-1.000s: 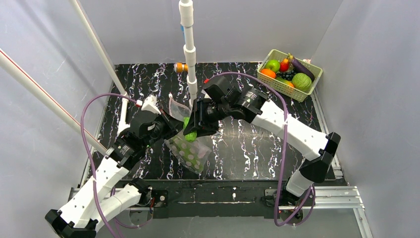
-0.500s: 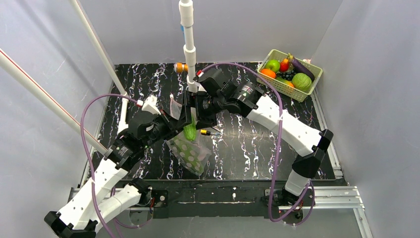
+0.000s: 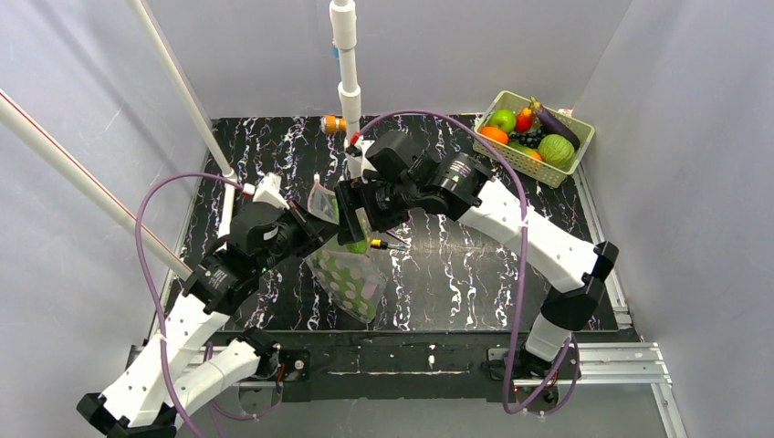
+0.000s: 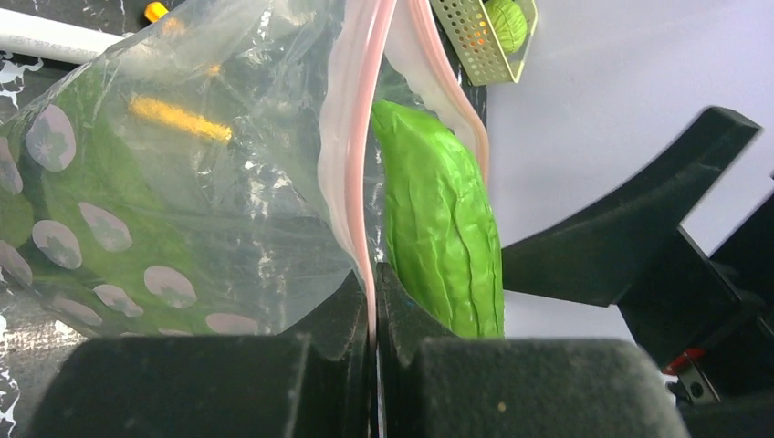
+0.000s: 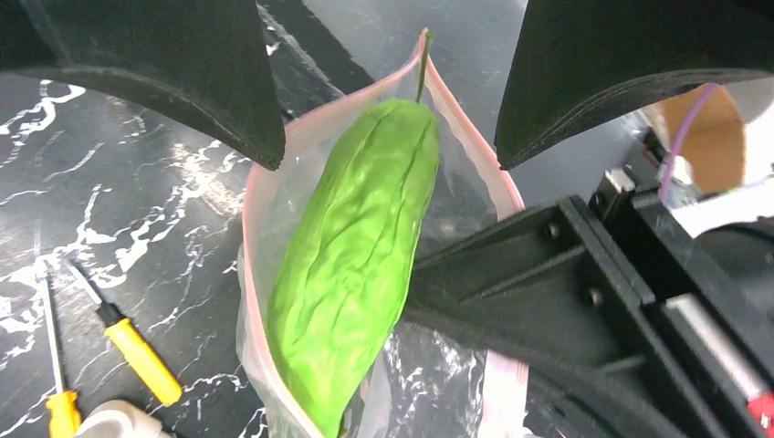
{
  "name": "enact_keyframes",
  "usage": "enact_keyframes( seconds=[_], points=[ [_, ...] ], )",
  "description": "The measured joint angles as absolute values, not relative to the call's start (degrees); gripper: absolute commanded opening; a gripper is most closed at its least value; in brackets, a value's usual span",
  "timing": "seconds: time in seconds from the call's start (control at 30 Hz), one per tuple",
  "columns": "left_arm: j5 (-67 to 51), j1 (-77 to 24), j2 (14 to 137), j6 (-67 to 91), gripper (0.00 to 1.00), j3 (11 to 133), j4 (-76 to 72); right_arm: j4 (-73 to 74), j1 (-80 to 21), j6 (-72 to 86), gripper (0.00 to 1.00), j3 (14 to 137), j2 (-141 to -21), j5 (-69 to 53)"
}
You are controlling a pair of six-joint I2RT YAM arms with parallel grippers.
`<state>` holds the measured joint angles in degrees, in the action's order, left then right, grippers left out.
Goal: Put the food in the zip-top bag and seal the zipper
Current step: Place the fake vegetable in the zipper food storage bag.
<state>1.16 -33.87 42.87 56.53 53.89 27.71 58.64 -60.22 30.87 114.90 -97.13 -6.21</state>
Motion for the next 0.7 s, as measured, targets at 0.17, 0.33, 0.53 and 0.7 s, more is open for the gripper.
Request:
enact_keyframes(
  seconds=[0.17,0.33,0.53,0.7],
  points=[
    [2.35,-33.87,45.43,58.61,0.0,55.31,28.89,58.56,-60.51,25.54,0.94,114.3,-95.65,-4.84],
    [1.75,-33.87,46.25,58.68,0.0,57.61,30.42,58.51,-60.51,22.58,0.96,115.06,-95.61,-4.64],
    [4.26,-33.87,44.83,57.04,0.0,58.24,35.23,58.53,-60.51,21.34,0.96,117.94,-95.72,-4.43],
    [4.71,-33.87,43.66,57.01,0.0,58.24,35.9,58.64,-60.51,20.99,0.96,118.34,-95.72,-2.9]
  ],
)
